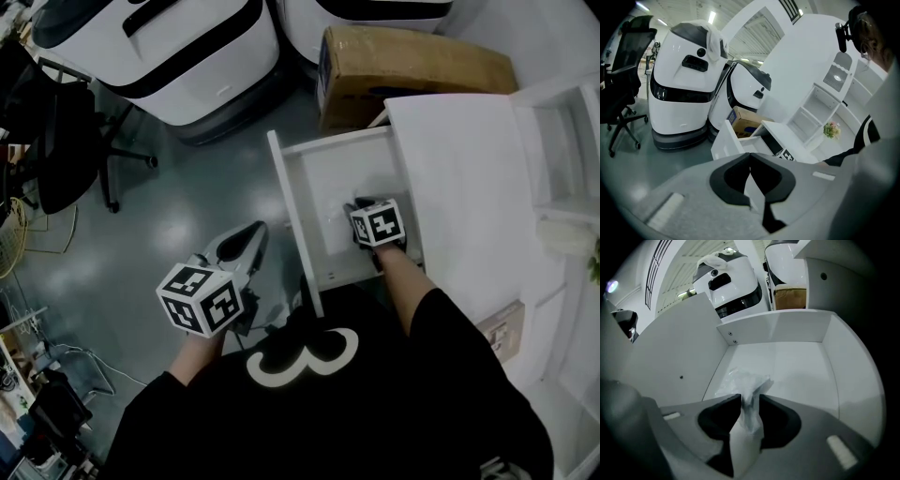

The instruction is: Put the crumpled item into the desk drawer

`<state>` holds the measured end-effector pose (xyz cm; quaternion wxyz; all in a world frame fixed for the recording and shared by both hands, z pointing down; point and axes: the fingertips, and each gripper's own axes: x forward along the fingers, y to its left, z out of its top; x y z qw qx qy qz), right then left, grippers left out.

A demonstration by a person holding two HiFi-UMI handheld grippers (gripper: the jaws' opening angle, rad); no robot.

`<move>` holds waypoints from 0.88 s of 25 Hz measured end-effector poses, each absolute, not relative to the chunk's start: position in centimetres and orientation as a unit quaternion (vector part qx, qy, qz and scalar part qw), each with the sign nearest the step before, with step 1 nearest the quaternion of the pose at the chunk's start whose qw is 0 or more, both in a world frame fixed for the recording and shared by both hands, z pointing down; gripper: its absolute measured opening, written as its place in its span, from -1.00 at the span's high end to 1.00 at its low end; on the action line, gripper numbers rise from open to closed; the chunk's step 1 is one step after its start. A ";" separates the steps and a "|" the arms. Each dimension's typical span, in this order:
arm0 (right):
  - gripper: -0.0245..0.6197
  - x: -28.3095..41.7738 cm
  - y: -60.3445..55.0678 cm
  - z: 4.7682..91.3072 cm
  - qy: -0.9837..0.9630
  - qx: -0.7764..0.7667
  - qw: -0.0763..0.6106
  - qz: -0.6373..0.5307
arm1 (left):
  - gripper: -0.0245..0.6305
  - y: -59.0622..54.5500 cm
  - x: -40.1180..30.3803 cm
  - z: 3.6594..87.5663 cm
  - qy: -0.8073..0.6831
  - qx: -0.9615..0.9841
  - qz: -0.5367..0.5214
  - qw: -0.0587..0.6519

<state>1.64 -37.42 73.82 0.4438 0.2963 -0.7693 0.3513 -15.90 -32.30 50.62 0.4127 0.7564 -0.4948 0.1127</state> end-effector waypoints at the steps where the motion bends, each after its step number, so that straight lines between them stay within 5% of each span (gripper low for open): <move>1: 0.49 1.7 -37.5 73.8 -0.769 0.299 0.443 0.351 | 0.90 -32.3 -15.9 50.6 -0.494 0.757 0.113 0.412; 5: 0.29 1.8 -37.7 73.2 -0.769 0.309 0.438 0.348 | 0.90 -32.0 -15.7 50.2 -0.492 0.761 0.114 0.407; 15: 0.28 0.6 -35.9 66.0 -0.810 0.309 0.369 0.334 | 0.90 -29.7 -14.7 48.1 -0.479 0.779 0.106 0.390; 22: 0.58 0.6 -33.3 54.6 -0.865 0.329 0.254 0.282 | 0.90 -26.8 -13.3 44.8 -0.465 0.802 0.091 0.363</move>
